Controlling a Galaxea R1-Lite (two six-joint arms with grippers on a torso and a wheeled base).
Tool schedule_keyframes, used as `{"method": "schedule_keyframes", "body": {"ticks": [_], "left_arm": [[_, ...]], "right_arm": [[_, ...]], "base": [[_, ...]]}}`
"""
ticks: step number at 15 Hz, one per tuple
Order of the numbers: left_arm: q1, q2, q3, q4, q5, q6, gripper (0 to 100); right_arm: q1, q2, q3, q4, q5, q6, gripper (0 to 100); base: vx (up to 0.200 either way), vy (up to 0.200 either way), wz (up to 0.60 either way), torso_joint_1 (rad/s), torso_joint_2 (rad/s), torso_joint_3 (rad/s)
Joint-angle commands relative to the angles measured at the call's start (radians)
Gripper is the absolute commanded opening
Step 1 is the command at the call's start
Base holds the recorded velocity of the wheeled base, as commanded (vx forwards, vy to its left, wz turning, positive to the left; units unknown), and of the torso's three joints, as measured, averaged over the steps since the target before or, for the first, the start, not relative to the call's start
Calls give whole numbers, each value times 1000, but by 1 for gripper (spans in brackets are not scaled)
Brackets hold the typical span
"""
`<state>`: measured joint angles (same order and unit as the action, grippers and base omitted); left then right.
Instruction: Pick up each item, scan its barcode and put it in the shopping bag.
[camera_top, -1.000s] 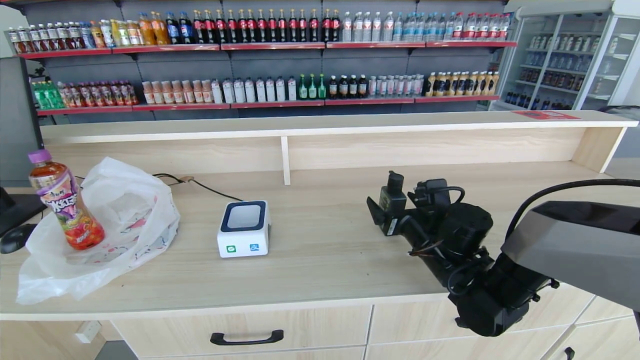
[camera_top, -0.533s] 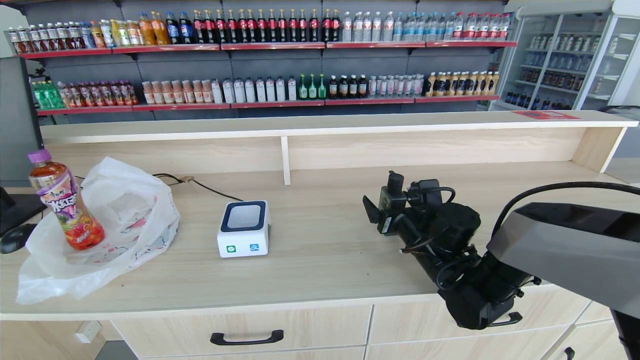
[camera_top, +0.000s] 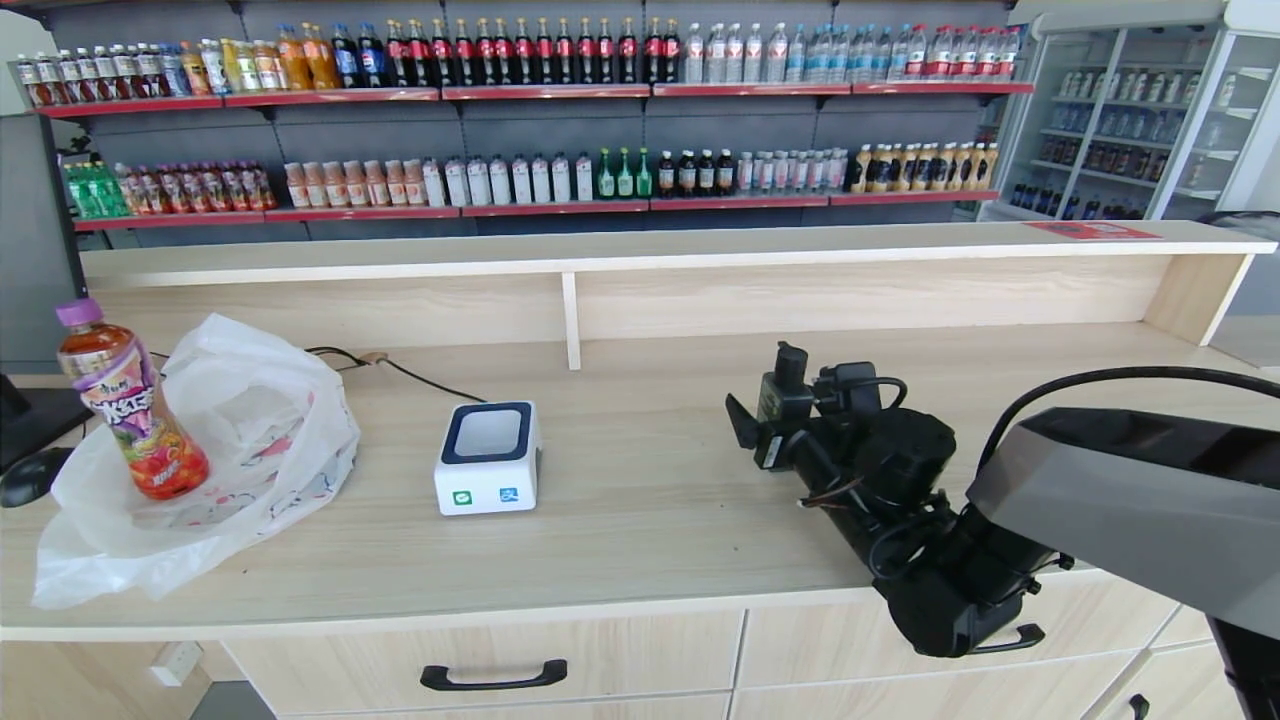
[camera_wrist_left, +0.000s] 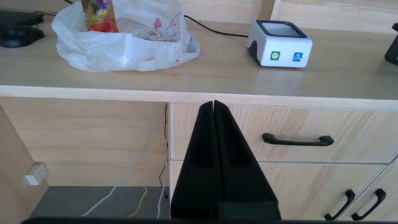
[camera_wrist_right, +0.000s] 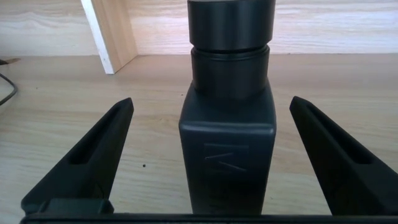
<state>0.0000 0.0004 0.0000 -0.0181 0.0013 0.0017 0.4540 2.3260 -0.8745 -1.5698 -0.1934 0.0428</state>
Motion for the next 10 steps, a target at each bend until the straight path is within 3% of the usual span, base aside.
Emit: {"method": "schedule_keyframes", "body": {"ticks": [1, 5, 6, 10], "left_arm": [[0, 0, 0, 0, 0, 0, 0], [0, 0, 0, 0, 0, 0, 0], [0, 0, 0, 0, 0, 0, 0], [0, 0, 0, 0, 0, 0, 0]], "right_arm": [[0, 4, 3, -1, 0, 0, 100], [2, 13, 5, -1, 0, 0, 100], [2, 13, 6, -1, 0, 2, 0], [0, 7, 6, -1, -3, 17, 0]], "base": [[0, 0, 0, 0, 0, 0], [0, 0, 0, 0, 0, 0], [0, 0, 0, 0, 0, 0], [0, 0, 0, 0, 0, 0]]}}
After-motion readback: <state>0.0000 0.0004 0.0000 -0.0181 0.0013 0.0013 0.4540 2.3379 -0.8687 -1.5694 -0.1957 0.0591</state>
